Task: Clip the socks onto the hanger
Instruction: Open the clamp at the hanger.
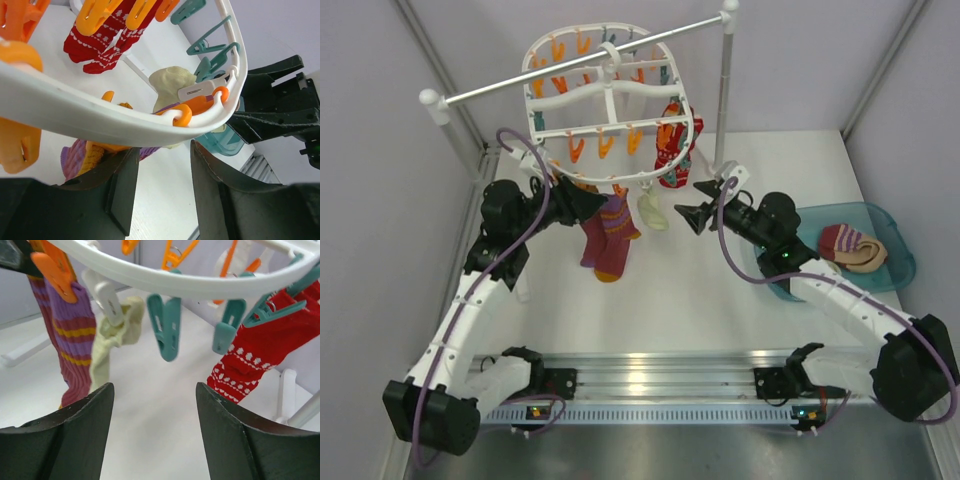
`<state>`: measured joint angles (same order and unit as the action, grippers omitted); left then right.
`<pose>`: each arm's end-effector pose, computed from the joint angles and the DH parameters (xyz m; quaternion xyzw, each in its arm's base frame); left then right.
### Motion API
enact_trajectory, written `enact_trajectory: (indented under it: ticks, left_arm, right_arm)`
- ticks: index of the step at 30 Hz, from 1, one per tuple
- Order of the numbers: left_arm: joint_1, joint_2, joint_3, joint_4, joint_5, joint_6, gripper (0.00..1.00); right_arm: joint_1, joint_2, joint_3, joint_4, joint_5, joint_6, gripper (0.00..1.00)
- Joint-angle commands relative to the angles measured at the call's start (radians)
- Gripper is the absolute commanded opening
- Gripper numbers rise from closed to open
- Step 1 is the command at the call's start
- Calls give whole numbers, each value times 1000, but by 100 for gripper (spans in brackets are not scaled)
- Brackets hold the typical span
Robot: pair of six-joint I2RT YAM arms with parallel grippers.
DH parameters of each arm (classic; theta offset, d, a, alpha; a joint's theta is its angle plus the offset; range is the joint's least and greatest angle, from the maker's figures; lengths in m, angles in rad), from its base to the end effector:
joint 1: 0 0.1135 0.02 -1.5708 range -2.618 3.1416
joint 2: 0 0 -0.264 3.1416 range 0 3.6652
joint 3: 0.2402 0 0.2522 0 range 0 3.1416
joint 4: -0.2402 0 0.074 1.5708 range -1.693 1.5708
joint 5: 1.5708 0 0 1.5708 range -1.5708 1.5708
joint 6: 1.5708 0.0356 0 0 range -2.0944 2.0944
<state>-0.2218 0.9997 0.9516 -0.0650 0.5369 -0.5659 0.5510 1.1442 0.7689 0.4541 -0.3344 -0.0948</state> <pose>0.2192 -0.0681 0.3720 0.0509 0.7388 -0.4291 0.5171 0.2222 0.1502 0.3283 -0.3283 0.5959 0.2738 0.6799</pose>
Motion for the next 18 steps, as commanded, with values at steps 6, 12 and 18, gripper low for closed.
enact_trajectory:
  ticks: [6,12,18]
  left_arm:
    - [27,19,56,17,15,9,50]
    - [29,25,58,19,12,11,50]
    - [29,19,58,18,8,12,50]
  right_arm:
    - [-106,81,98,107,-207,-29,66]
    - [-103,150,155,167,-393,79,67]
    - [-80,206,193,210,-397,89,66]
